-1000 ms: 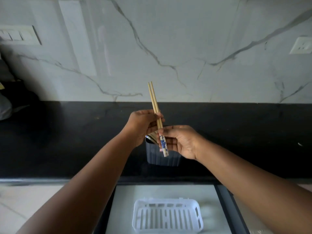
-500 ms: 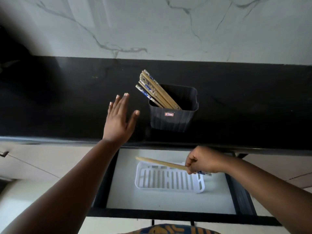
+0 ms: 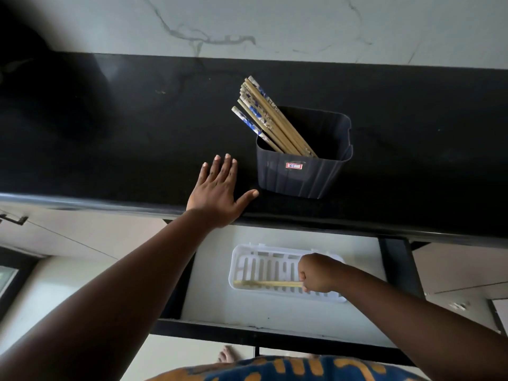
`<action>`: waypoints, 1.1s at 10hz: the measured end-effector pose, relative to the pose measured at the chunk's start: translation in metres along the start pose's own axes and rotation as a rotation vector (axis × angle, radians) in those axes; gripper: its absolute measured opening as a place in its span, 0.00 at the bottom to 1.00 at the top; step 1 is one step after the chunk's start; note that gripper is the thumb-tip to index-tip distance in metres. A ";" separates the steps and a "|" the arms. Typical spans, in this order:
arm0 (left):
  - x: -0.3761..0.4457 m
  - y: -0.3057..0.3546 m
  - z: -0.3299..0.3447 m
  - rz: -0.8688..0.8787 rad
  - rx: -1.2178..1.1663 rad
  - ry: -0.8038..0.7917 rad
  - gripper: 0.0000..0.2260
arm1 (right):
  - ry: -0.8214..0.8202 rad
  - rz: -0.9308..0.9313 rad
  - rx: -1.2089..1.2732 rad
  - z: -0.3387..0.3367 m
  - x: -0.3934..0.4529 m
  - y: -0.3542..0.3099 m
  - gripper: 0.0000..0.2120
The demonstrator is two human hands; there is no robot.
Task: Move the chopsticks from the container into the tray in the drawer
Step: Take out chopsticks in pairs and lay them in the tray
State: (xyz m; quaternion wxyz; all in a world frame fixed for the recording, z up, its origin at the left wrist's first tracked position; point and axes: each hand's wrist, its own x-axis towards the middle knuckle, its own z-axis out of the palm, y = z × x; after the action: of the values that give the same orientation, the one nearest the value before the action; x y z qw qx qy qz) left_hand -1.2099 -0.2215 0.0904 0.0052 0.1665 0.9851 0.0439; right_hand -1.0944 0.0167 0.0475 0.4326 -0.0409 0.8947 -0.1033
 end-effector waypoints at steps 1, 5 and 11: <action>0.000 -0.001 0.001 -0.002 -0.005 0.005 0.42 | -0.033 0.003 -0.014 0.008 0.007 -0.001 0.13; 0.001 -0.002 0.004 0.010 -0.016 0.025 0.42 | -0.095 -0.006 -0.106 0.014 0.012 0.004 0.15; 0.002 -0.005 0.006 0.027 -0.027 0.024 0.42 | 0.120 -0.040 0.058 -0.001 -0.009 0.007 0.13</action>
State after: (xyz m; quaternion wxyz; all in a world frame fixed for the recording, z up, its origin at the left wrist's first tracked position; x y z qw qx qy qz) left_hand -1.2130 -0.2248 0.0842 -0.0047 0.1792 0.9820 0.0593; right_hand -1.0897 0.0249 0.0540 0.3770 -0.0398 0.9147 -0.1402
